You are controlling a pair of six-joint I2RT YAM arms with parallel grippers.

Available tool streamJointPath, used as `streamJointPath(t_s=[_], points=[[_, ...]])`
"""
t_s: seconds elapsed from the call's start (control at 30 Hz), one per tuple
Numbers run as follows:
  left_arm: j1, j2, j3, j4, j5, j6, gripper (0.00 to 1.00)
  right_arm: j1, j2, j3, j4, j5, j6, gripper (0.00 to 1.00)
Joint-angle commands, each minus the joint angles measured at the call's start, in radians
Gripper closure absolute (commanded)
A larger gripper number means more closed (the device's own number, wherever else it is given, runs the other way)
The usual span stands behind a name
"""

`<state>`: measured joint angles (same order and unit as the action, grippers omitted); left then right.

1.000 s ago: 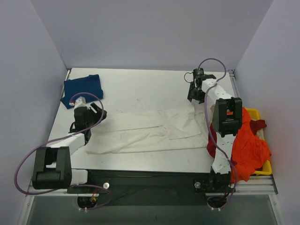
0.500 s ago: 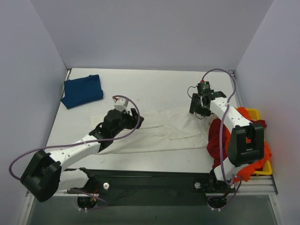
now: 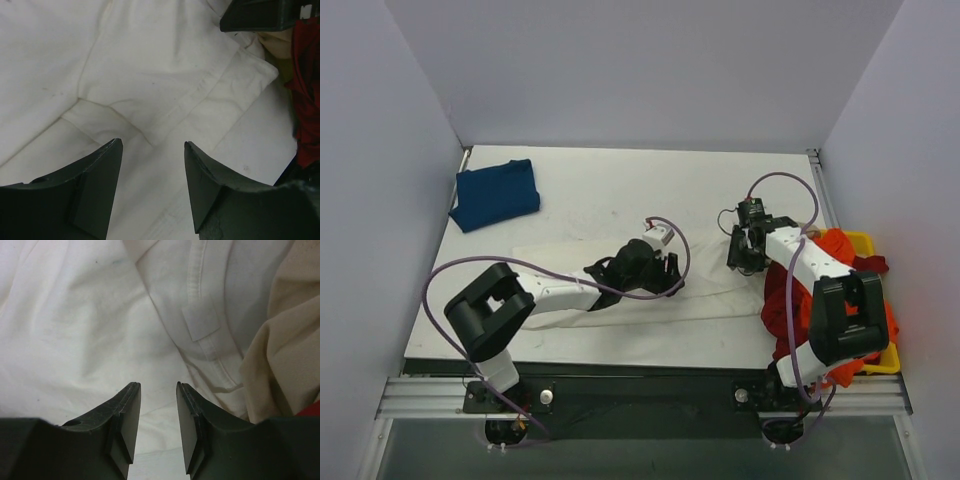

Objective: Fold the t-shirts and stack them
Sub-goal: Fold the other side of the tshirt into a rectangle

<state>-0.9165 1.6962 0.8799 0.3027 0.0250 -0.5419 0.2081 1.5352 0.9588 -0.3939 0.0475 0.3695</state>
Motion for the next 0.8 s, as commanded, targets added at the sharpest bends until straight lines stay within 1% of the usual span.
streamJointPath(t_s=[0.0, 0.23, 0.37, 0.5, 0.77], points=[[-0.021, 0.037, 0.08, 0.024, 0.013, -0.006, 0.37, -0.016, 0.022, 0.0, -0.002, 0.038, 0.009, 0.65], [-0.025, 0.108, 0.126, -0.042, 0.0, -0.007, 0.42, -0.03, 0.032, -0.008, -0.003, 0.052, 0.011, 0.66], [-0.03, 0.146, 0.136, -0.048, 0.033, -0.024, 0.44, -0.036, 0.04, -0.008, -0.003, 0.054, 0.011, 0.66], [-0.041, 0.177, 0.148, -0.063, 0.038, -0.029, 0.45, -0.036, 0.051, -0.006, -0.002, 0.045, 0.009, 0.66], [-0.044, 0.191, 0.148, -0.065, 0.03, -0.029, 0.44, -0.038, 0.083, -0.006, -0.002, 0.035, 0.009, 0.67]])
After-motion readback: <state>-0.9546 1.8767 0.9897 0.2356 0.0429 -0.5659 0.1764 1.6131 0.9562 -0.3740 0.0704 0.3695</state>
